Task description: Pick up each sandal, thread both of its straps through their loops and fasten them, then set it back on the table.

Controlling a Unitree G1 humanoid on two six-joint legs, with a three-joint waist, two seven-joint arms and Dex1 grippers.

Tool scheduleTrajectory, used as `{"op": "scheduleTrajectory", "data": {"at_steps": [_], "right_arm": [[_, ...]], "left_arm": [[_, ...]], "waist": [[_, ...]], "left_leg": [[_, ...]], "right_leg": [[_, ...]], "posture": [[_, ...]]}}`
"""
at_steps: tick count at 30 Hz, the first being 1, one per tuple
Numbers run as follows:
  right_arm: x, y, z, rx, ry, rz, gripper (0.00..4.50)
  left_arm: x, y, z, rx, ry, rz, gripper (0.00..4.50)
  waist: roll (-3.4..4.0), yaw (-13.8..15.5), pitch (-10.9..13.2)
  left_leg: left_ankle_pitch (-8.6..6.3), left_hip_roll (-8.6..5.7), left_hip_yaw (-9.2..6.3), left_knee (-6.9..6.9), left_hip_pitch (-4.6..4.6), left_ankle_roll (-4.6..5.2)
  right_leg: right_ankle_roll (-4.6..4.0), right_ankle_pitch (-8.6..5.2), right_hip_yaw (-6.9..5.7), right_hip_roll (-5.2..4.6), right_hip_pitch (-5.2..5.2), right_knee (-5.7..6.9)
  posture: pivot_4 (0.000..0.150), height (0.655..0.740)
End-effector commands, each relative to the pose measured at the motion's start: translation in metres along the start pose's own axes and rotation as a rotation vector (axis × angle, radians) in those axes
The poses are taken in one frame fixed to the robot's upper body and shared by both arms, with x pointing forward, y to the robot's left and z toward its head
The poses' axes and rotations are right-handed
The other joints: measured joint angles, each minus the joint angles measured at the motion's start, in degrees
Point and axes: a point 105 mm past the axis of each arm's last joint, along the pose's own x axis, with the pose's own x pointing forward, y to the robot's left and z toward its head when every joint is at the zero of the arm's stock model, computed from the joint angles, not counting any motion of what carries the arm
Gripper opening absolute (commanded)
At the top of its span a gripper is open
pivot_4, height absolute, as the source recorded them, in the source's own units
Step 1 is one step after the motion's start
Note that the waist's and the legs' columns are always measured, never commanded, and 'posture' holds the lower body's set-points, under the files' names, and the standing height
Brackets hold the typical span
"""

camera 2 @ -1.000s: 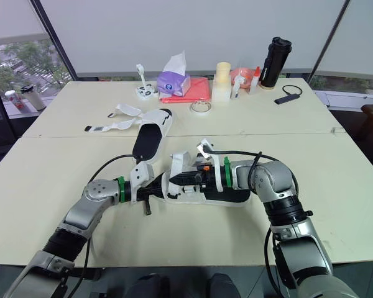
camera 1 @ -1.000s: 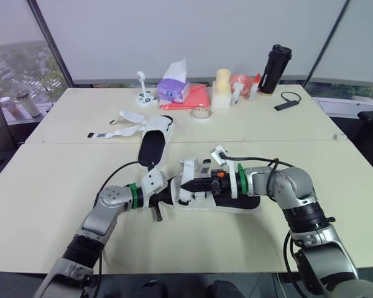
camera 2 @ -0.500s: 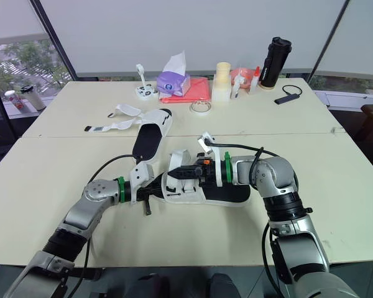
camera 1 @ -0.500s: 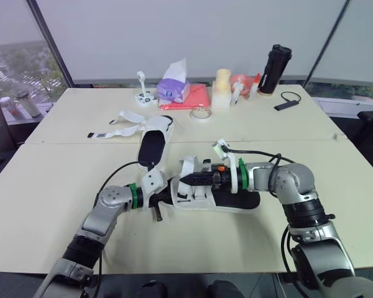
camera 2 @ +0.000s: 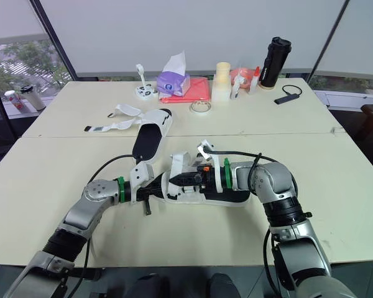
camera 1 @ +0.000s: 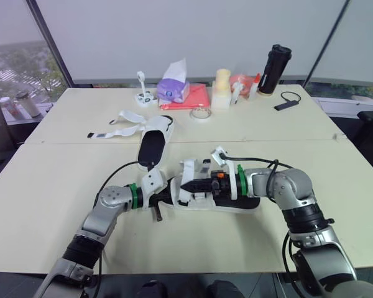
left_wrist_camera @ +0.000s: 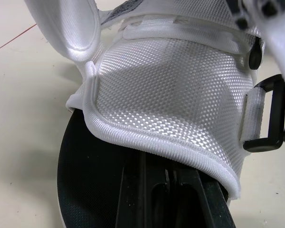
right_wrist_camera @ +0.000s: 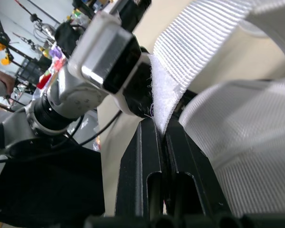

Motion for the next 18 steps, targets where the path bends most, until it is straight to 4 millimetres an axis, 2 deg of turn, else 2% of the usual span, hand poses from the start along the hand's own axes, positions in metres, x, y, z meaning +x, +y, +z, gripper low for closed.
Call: {"op": "scheduleTrajectory", "data": {"at_steps": [1, 18], "right_arm": [[-0.002, 0.01, 0.017, -0.042, -0.046, 0.034, 0.07], [0.004, 0.005, 0.001, -0.124, 0.036, 0.032, 0.07]], "left_arm": [[-0.008, -0.008, -0.042, -0.101, 0.148, 0.011, 0.0], [-0.015, -0.012, -0.036, -0.095, 0.152, -0.006, 0.0]], "waist": [[0.0, 0.0, 0.0], [0.0, -1.2, 0.0]], "left_leg": [[0.0, 0.0, 0.0, 0.0, 0.0, 0.0], [0.01, 0.0, 0.04, -0.23, 0.0, -0.01]], "right_leg": [[0.0, 0.0, 0.0, 0.0, 0.0, 0.0], [0.15, 0.08, -0.05, 0.0, -0.13, -0.01]], "posture": [[0.15, 0.74], [0.15, 0.74]]}}
